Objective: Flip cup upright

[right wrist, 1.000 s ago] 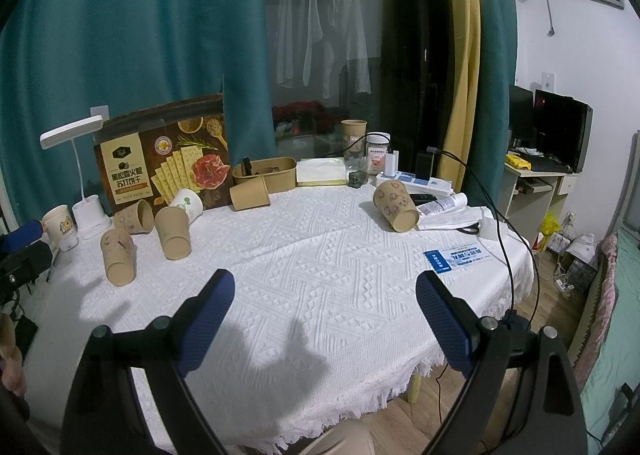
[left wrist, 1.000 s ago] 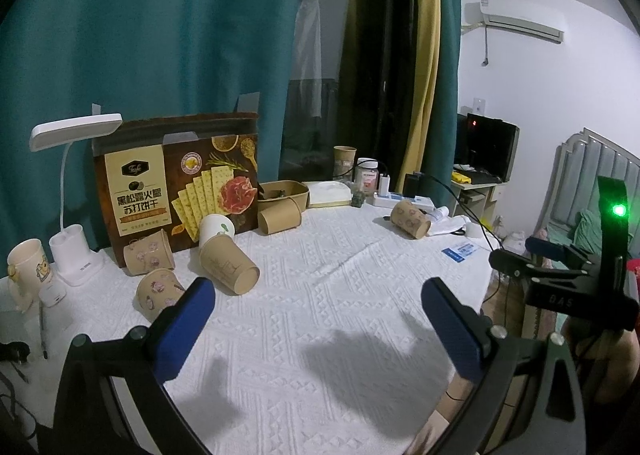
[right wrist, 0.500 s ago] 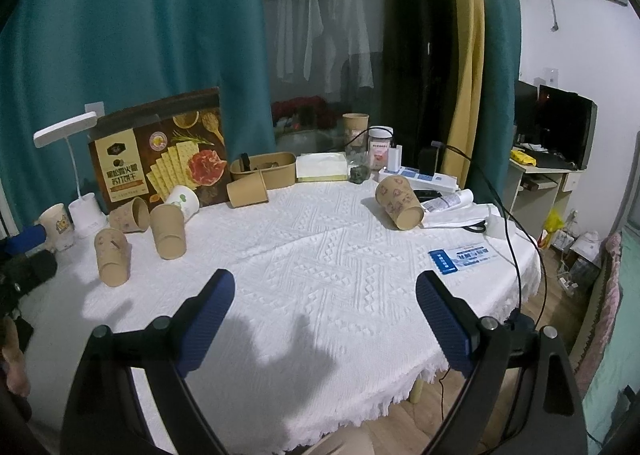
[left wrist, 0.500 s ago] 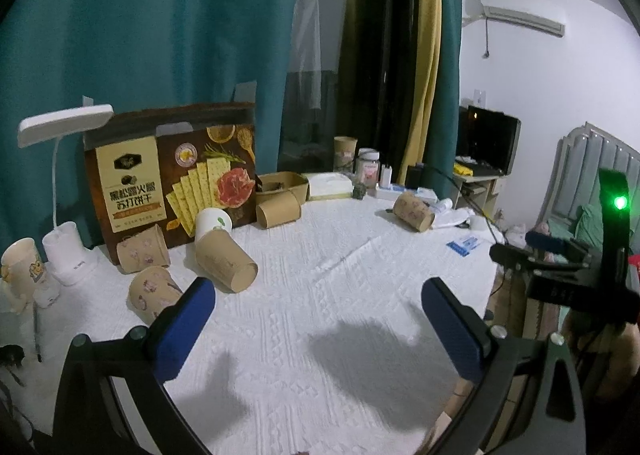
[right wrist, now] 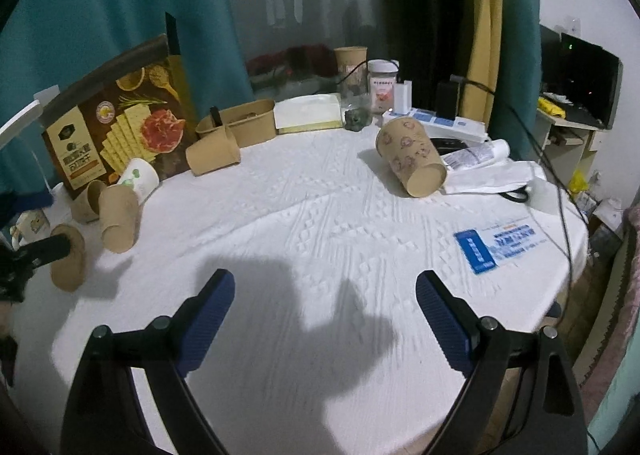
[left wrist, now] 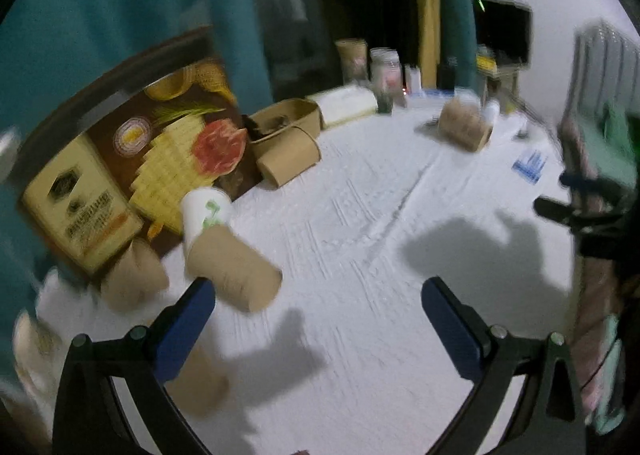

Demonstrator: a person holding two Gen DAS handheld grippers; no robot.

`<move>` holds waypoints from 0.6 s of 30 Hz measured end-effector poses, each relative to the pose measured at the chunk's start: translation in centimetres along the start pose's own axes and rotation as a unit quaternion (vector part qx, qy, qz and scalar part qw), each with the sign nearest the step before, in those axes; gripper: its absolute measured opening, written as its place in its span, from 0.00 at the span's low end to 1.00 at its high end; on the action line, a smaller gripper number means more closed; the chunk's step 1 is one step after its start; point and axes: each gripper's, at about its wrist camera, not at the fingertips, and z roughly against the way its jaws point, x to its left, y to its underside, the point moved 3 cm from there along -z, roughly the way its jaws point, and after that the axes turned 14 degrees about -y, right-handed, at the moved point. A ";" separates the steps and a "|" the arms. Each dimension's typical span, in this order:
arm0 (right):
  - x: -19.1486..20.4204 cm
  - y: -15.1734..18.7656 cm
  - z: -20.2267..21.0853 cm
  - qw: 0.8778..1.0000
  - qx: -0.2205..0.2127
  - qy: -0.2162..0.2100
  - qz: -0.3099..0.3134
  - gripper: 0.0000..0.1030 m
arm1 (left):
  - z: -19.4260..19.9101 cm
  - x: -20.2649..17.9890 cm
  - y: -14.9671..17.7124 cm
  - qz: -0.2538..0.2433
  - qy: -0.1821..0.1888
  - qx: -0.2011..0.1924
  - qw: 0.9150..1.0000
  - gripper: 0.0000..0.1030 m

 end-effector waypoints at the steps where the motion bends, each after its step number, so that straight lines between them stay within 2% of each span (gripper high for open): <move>1: -0.4 -0.2 -0.6 1.000 0.002 -0.004 -0.001 0.88 | -1.3 -0.5 -1.1 -0.022 -0.003 0.004 1.000 1.00; 7: -2.3 -1.5 -3.2 1.000 0.010 -0.022 -0.004 0.88 | -8.3 -1.9 -6.9 -0.112 -0.024 0.018 0.993 1.00; 12: -4.7 -1.9 -4.3 1.000 0.018 -0.013 -0.022 0.88 | -15.2 -2.8 -10.1 -0.168 -0.044 0.039 0.984 0.99; 15: -6.2 -1.6 -4.4 0.999 0.022 -0.004 -0.036 0.88 | -18.2 -3.2 -11.0 -0.186 -0.040 0.050 0.980 0.90; 18: -7.5 -0.9 -4.2 0.998 0.023 0.005 -0.052 0.88 | -21.0 -3.5 -11.5 -0.203 -0.053 0.067 0.975 0.79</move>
